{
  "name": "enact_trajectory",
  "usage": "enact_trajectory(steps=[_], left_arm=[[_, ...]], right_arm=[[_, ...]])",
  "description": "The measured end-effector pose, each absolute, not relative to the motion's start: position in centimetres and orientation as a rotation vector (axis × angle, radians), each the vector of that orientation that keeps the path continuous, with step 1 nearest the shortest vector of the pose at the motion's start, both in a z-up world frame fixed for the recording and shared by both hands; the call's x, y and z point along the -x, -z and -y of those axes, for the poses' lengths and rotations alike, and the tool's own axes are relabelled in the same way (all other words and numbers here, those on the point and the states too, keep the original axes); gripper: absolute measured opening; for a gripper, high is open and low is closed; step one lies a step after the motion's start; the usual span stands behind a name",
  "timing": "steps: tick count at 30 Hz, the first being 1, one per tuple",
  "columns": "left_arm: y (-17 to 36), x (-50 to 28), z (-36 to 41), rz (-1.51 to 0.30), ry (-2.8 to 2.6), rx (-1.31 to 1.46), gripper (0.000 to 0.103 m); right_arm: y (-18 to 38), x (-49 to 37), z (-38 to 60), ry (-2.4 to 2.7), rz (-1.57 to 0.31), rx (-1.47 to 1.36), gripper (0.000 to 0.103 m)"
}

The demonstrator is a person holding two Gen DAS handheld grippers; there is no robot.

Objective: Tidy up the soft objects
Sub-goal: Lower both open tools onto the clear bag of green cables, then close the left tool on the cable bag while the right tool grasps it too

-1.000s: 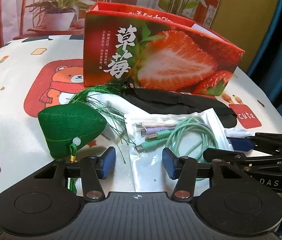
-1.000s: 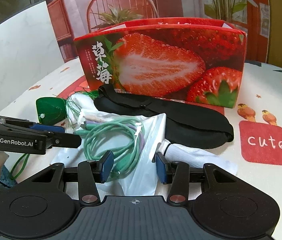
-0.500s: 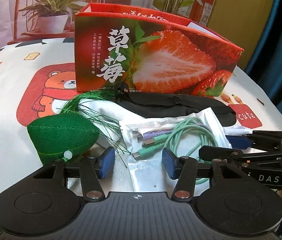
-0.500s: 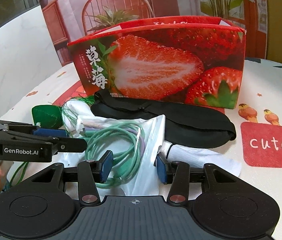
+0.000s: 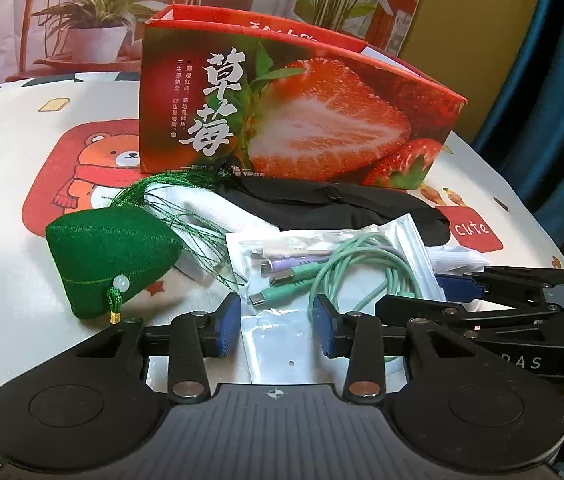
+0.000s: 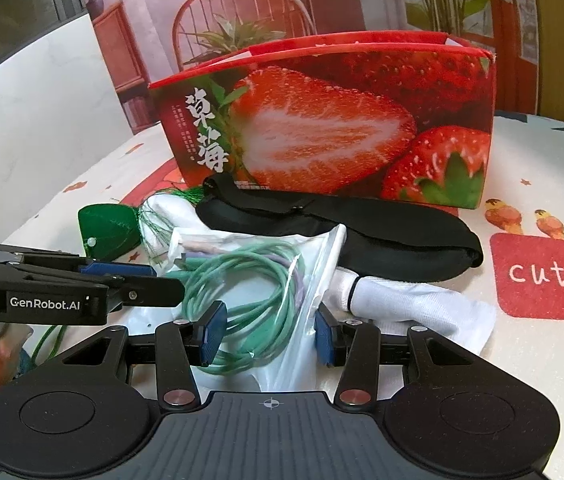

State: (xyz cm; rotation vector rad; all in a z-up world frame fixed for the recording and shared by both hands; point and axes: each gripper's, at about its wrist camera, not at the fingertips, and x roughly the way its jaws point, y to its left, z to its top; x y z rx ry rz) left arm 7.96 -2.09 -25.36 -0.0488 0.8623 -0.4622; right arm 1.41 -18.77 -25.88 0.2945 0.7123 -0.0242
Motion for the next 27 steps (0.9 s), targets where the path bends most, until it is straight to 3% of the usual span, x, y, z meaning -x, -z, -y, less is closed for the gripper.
enact_trajectory(steps=[27], left_arm=[[25.55, -7.83, 1.92, -0.838, 0.453, 0.056, 0.041]], right_arm=[[25.93, -1.02, 19.15, 0.029, -0.695, -0.3, 0.04]])
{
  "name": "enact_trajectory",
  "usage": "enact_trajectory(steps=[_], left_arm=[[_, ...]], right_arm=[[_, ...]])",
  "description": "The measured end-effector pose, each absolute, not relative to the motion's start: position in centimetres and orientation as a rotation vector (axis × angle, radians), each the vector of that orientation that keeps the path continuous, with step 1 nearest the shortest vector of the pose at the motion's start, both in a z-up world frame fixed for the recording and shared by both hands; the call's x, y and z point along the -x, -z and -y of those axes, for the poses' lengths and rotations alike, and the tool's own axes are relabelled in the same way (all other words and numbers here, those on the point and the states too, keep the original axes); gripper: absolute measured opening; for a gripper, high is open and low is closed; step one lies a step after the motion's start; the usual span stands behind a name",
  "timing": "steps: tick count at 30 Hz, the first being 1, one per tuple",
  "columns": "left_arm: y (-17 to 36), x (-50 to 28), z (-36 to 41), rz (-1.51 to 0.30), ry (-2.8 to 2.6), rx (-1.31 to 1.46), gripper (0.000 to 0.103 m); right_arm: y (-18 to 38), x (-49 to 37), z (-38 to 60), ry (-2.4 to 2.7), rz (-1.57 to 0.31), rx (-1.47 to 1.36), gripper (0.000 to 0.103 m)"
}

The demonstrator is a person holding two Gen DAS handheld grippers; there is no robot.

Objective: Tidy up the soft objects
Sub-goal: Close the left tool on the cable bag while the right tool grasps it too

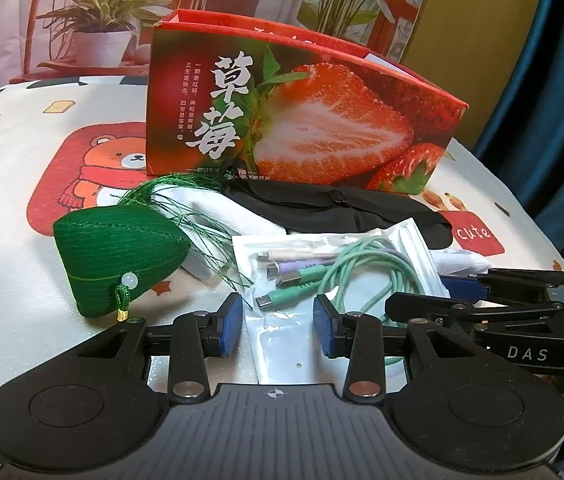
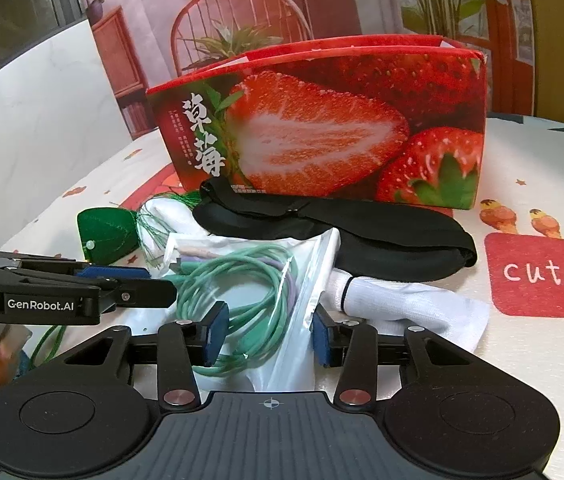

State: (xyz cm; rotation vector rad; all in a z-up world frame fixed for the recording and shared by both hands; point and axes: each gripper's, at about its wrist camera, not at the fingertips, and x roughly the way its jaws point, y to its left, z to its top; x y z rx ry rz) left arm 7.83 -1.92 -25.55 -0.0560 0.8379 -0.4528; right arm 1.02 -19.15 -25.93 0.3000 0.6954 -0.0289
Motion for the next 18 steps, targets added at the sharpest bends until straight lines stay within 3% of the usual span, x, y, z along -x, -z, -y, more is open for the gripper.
enact_trajectory(steps=[15, 18], left_arm=[[25.5, -8.6, 1.8, -0.832, 0.427, 0.062, 0.041], [25.5, -9.4, 2.0, -0.834, 0.436, 0.072, 0.045]], right_arm=[[25.9, -1.0, 19.1, 0.031, -0.7, -0.303, 0.04], [26.0, -1.0, 19.1, 0.03, -0.7, -0.301, 0.04]])
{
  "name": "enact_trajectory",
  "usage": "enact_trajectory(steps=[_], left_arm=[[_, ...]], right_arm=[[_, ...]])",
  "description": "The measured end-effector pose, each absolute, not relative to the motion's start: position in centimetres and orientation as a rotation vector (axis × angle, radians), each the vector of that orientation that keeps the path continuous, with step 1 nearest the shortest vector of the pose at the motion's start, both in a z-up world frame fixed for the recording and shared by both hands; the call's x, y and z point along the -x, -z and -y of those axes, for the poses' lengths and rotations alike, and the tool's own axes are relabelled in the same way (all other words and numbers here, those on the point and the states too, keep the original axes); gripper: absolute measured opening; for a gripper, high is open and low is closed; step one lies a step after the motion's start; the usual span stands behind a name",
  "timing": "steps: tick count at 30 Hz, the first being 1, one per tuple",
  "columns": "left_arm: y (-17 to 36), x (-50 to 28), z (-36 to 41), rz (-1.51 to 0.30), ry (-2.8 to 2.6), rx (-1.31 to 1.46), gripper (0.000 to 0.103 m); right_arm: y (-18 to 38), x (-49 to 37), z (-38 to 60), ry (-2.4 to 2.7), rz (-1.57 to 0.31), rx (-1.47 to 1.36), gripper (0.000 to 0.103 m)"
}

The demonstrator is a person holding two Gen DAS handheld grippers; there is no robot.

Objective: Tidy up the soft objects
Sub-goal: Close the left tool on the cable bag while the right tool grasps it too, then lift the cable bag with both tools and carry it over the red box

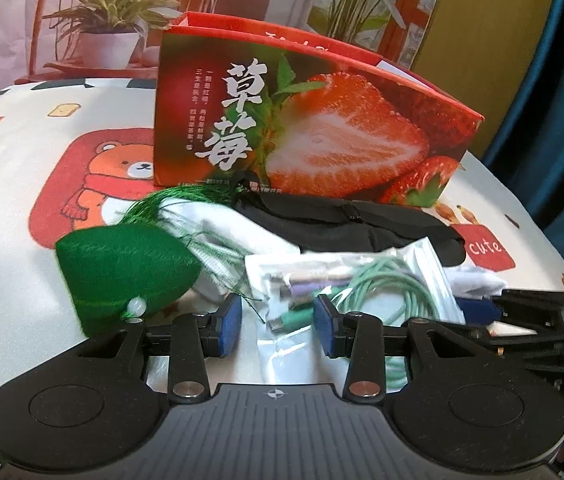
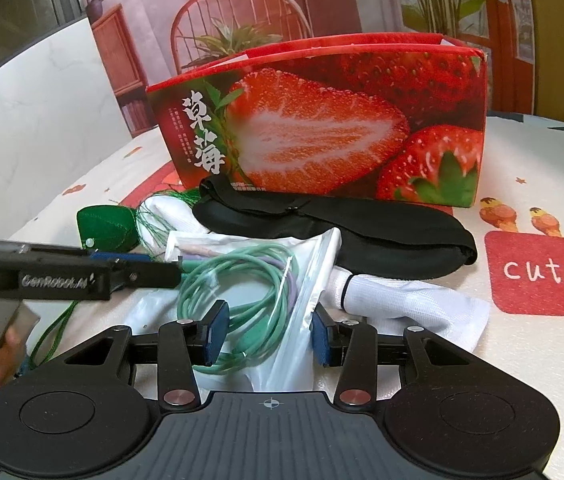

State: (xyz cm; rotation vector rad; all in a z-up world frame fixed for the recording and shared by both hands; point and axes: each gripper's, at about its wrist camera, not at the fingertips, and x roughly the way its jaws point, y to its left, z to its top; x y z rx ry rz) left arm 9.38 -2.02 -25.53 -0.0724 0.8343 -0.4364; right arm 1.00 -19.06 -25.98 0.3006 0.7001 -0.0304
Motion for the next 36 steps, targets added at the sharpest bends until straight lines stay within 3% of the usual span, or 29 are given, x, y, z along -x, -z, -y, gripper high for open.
enact_trajectory(steps=[10, 16, 23, 28, 33, 36], left_arm=[[25.7, -11.3, 2.3, -0.85, 0.488, 0.149, 0.054], [26.0, -10.8, 0.8, -0.896, 0.548, 0.27, 0.054], [25.5, -8.8, 1.4, -0.887, 0.589, 0.222, 0.053], [24.6, -8.5, 1.7, -0.848, 0.575, 0.198, 0.052], [23.2, -8.8, 1.2, -0.796, 0.563, 0.215, 0.044], [22.6, -9.0, 1.4, -0.788, 0.559, 0.205, 0.035]], right_arm=[[26.1, -1.0, 19.1, 0.027, -0.699, -0.304, 0.04], [26.1, -0.9, 19.2, 0.032, -0.698, -0.315, 0.037], [25.9, -0.7, 19.6, 0.044, -0.689, -0.342, 0.035], [25.6, -0.4, 19.8, 0.048, -0.673, -0.358, 0.027], [24.5, 0.3, 20.7, 0.05, -0.608, -0.404, 0.02], [23.9, 0.4, 21.1, 0.046, -0.581, -0.403, 0.019]])
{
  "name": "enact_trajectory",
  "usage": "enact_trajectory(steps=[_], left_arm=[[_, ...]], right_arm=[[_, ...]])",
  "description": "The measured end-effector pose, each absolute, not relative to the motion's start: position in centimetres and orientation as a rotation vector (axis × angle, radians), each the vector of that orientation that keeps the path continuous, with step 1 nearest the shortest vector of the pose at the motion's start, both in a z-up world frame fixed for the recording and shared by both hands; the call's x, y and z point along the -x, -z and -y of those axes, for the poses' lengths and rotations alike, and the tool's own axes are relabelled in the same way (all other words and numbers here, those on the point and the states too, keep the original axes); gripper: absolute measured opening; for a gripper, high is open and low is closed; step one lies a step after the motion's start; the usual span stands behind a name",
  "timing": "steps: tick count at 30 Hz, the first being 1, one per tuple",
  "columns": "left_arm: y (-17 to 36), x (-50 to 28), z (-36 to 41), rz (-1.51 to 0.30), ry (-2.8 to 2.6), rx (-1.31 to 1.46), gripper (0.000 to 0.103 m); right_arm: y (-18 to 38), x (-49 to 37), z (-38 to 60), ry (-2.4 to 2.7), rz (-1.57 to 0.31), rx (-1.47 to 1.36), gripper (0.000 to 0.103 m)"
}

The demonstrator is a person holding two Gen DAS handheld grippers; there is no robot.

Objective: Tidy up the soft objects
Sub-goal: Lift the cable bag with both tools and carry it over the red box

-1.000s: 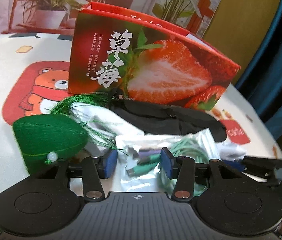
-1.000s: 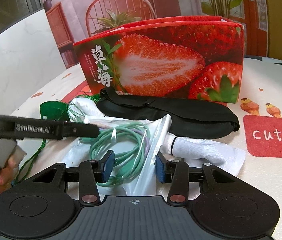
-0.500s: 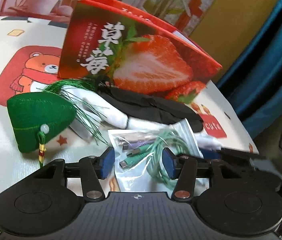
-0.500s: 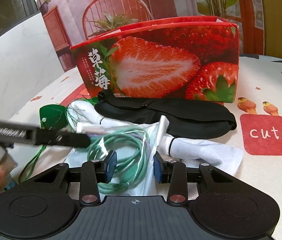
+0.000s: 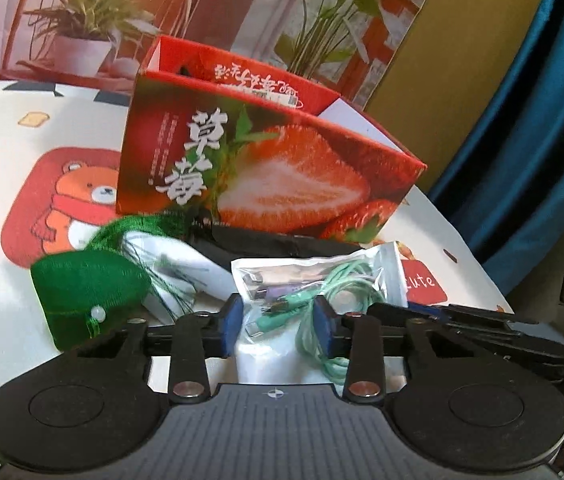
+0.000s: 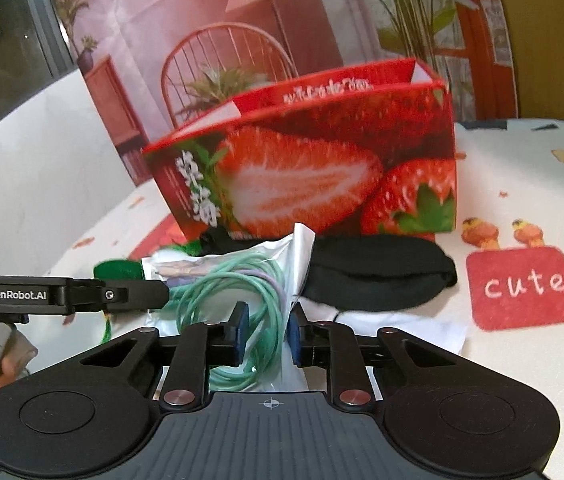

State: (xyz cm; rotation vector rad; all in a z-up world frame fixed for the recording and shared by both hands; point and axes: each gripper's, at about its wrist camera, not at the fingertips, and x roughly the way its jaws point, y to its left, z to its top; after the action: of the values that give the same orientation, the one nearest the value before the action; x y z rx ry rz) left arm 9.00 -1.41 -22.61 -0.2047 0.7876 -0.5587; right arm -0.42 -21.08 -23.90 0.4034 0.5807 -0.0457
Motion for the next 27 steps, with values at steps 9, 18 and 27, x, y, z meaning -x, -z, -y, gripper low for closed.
enact_trajectory(steps=[9, 18, 27], left_arm=[[19.2, -9.7, 1.6, -0.705, 0.564, 0.193, 0.033], [14.7, -12.1, 1.8, -0.613, 0.546, 0.207, 0.033], [11.6, -15.6, 2.6, -0.566, 0.52, 0.196, 0.033]], right_arm=[[21.4, -0.2, 22.3, 0.05, -0.517, -0.421, 0.018], [16.7, -3.3, 23.6, 0.045, -0.444, -0.399, 0.018], [13.0, -7.6, 25.1, 0.036, -0.407, -0.359, 0.018]])
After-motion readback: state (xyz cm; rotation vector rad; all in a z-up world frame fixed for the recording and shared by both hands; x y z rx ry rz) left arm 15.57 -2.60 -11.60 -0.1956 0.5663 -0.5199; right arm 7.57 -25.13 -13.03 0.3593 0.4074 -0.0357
